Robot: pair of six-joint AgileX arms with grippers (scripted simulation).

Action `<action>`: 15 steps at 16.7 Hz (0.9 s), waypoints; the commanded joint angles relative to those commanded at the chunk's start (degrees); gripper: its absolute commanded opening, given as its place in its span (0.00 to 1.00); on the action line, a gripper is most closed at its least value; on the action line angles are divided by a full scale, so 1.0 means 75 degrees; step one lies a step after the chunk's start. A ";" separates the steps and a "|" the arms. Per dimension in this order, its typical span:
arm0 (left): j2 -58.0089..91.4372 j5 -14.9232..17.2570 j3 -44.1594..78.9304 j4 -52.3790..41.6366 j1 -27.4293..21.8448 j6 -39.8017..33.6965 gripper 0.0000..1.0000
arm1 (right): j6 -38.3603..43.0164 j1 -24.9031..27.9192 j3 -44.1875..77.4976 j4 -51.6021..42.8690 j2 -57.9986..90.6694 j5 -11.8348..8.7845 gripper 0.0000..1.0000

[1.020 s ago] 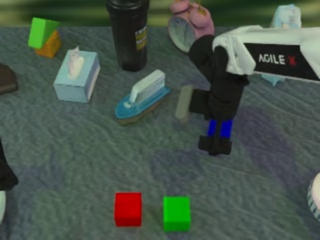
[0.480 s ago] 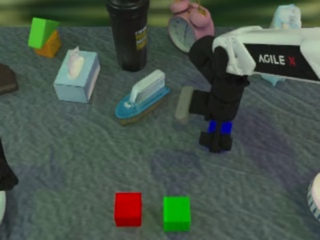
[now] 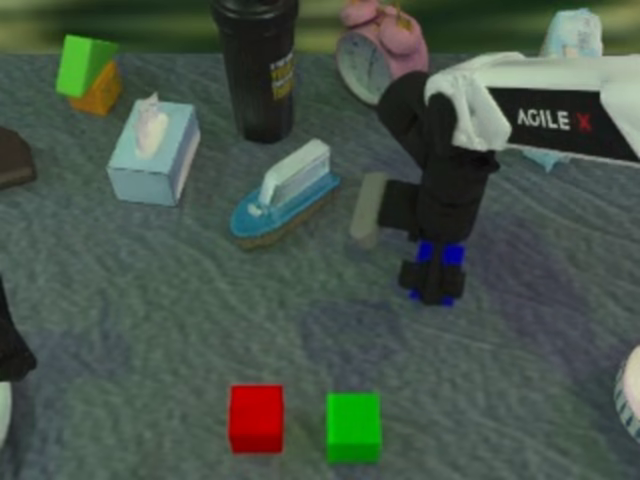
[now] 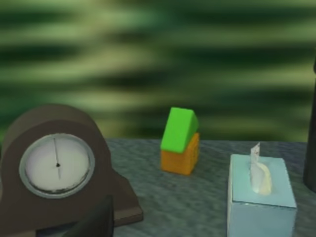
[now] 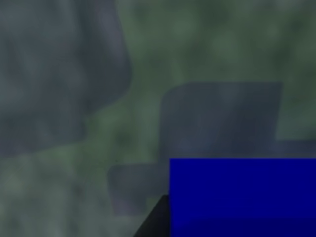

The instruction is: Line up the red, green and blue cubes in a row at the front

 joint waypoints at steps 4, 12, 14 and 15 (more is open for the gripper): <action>0.0000 0.0000 0.0000 0.0000 0.0000 0.0000 1.00 | 0.0095 0.0019 -0.0001 -0.0155 -0.0232 -0.0079 0.00; 0.0000 0.0000 0.0000 0.0000 0.0000 0.0000 1.00 | 0.0075 0.0079 0.0868 -0.1521 -0.0705 -0.0088 0.00; 0.0000 0.0000 0.0000 0.0000 0.0000 0.0000 1.00 | 0.0078 0.0087 0.1063 -0.1829 -0.0834 -0.0086 0.00; 0.0000 0.0000 0.0000 0.0000 0.0000 0.0000 1.00 | 0.0080 0.0088 0.1097 -0.1881 -0.0861 -0.0086 0.00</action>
